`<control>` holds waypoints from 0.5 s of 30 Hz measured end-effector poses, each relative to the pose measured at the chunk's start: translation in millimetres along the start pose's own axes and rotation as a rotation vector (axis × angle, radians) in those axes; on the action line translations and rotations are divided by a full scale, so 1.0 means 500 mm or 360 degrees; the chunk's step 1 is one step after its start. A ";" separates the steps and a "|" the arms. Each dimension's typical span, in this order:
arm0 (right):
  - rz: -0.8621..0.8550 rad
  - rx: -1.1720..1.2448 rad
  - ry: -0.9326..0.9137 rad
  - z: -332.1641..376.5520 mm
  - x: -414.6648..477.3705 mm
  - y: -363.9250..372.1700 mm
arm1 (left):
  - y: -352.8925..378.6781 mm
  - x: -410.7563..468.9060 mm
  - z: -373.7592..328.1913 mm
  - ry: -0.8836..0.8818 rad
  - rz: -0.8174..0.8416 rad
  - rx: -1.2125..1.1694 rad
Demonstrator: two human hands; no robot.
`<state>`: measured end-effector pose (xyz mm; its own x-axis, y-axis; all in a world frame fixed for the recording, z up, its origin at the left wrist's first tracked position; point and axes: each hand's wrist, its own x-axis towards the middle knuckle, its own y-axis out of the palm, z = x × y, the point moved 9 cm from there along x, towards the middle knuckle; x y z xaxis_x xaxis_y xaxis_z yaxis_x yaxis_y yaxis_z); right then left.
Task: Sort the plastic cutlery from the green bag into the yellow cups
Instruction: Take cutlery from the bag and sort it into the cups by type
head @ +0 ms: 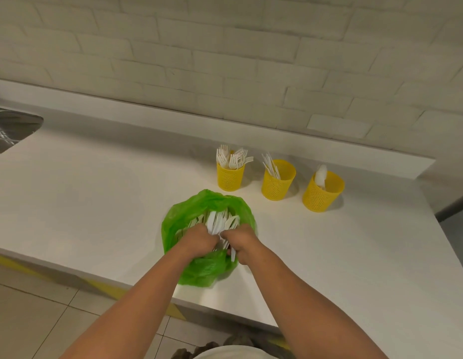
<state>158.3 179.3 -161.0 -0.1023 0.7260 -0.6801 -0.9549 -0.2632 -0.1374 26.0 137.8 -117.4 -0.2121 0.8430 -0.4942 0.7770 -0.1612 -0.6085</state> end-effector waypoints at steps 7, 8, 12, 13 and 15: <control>0.0065 0.0581 -0.0042 0.006 0.001 0.019 | -0.007 -0.012 0.004 -0.0047 0.0040 -0.0206; 0.0079 0.0657 -0.0029 0.007 0.000 0.023 | -0.010 -0.013 0.001 -0.0036 0.0013 -0.0184; 0.0163 0.0742 -0.0022 0.014 -0.004 0.033 | -0.007 -0.016 -0.018 0.0097 -0.0041 0.0201; 0.0160 0.0731 -0.0038 0.014 -0.003 0.034 | -0.003 -0.018 -0.023 0.0123 -0.0031 0.0263; 0.0142 0.0746 -0.0081 0.014 -0.003 0.035 | -0.003 -0.026 -0.033 0.0166 -0.0021 0.0376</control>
<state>140.0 177.9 -157.4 -0.1917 0.7468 -0.6368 -0.9634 -0.0192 0.2675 37.4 135.8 -99.7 -0.1499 0.8922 -0.4261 0.6120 -0.2547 -0.7487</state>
